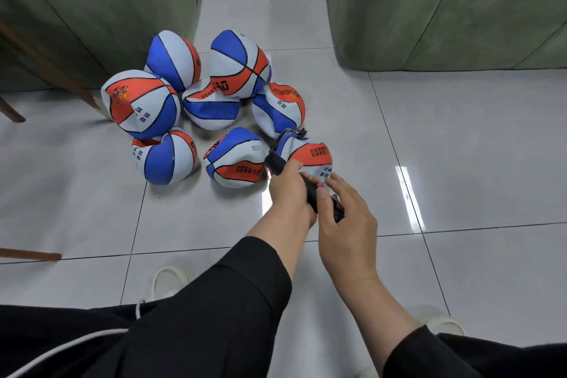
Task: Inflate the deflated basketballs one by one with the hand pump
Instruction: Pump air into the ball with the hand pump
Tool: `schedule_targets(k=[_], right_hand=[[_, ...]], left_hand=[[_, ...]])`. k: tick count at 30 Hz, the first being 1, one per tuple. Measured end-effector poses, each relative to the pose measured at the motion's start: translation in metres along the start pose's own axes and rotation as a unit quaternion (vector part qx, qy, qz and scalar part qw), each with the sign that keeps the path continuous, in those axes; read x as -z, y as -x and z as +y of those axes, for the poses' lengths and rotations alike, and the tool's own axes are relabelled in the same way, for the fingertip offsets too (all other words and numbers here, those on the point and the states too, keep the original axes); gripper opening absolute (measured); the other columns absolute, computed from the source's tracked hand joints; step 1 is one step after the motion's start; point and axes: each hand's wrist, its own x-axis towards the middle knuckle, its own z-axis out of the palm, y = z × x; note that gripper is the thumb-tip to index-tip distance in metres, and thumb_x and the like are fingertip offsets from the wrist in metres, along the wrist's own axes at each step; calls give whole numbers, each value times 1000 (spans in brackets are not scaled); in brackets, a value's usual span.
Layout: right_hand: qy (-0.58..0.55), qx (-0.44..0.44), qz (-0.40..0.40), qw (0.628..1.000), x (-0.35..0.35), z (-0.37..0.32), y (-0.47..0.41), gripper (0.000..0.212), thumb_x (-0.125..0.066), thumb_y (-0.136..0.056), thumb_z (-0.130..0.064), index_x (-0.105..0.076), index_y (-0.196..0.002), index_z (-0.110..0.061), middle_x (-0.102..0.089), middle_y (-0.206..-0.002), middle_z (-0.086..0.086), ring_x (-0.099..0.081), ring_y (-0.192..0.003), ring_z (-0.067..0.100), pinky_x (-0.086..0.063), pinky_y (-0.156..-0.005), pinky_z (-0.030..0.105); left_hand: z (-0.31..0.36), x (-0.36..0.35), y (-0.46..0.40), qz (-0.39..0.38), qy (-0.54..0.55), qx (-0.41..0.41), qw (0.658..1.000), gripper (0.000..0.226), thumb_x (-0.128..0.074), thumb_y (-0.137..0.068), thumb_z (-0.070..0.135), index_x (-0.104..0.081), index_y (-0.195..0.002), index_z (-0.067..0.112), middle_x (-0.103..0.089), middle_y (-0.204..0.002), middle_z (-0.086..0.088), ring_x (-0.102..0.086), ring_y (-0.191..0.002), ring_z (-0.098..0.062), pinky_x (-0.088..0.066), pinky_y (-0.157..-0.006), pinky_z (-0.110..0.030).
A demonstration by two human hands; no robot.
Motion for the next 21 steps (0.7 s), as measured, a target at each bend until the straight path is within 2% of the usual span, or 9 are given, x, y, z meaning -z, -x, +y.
schedule_targets(k=[3, 6, 9, 13, 15, 17, 19, 21], right_hand=[[-8, 2, -1, 1000, 2, -1, 3, 39, -59, -99, -38, -67, -133, -22, -64, -136, -10, -58, -127, 8, -51, -106, 39], [-19, 12, 16, 1000, 5, -1, 7, 35, -63, -99, -34, -69, -131, -21, -66, -134, -11, -62, -121, 12, -52, -103, 42], [-27, 29, 22, 999, 8, -4, 13, 41, -59, -95, -43, -70, -129, -22, -66, -133, -13, -64, -118, 12, -54, -100, 42], [-26, 54, 12, 998, 7, -6, 17, 47, -52, -93, -51, -72, -125, -23, -67, -130, -14, -62, -119, 6, -55, -99, 39], [-41, 51, 33, 997, 5, -4, 14, 37, -54, -95, -45, -74, -115, -21, -68, -123, -12, -63, -116, 5, -55, -96, 33], [-46, 44, 49, 997, 5, -2, 10, 13, -59, -98, -31, -71, -100, -25, -66, -110, -11, -62, -107, 2, -53, -85, 17], [-28, 41, 46, 998, 6, -3, 7, 13, -59, -101, -19, -64, -95, -30, -62, -102, -10, -59, -99, 0, -45, -79, 7], [-20, 29, 36, 999, 5, 0, 4, 11, -57, -102, -20, -63, -99, -29, -60, -104, -9, -56, -100, -2, -41, -80, 4]], left_hand=[[18, 4, -8, 9, -3, 8, 1000, 12, -61, -91, 7, -52, -84, 9, -51, -60, -2, -51, -38, -16, -49, -46, -23], [42, 11, -18, 14, 5, 12, 1000, 17, -61, -92, 5, -52, -78, 10, -51, -59, 0, -47, -38, -13, -48, -44, -19], [62, 19, -29, 26, 11, 18, 999, 16, -66, -93, 12, -55, -81, 10, -54, -59, 0, -49, -45, -13, -50, -51, -23], [63, 22, -36, 55, 25, 13, 998, 19, -68, -91, 15, -56, -76, 12, -54, -53, 2, -49, -41, -12, -49, -47, -23], [49, 18, -31, 47, 27, 12, 998, 23, -65, -90, 14, -52, -72, 15, -50, -51, 5, -46, -38, -11, -46, -44, -20], [32, 11, -23, 39, 28, 8, 999, 24, -61, -90, 12, -49, -71, 16, -47, -49, 6, -42, -35, -10, -42, -41, -18], [17, 4, -13, 40, 26, -1, 999, 17, -59, -91, 11, -50, -77, 14, -46, -48, 6, -41, -34, -11, -41, -41, -18], [6, -2, -3, 35, 18, -18, 999, 9, -58, -91, 11, -50, -88, 11, -46, -50, 4, -40, -35, -13, -42, -41, -20]])
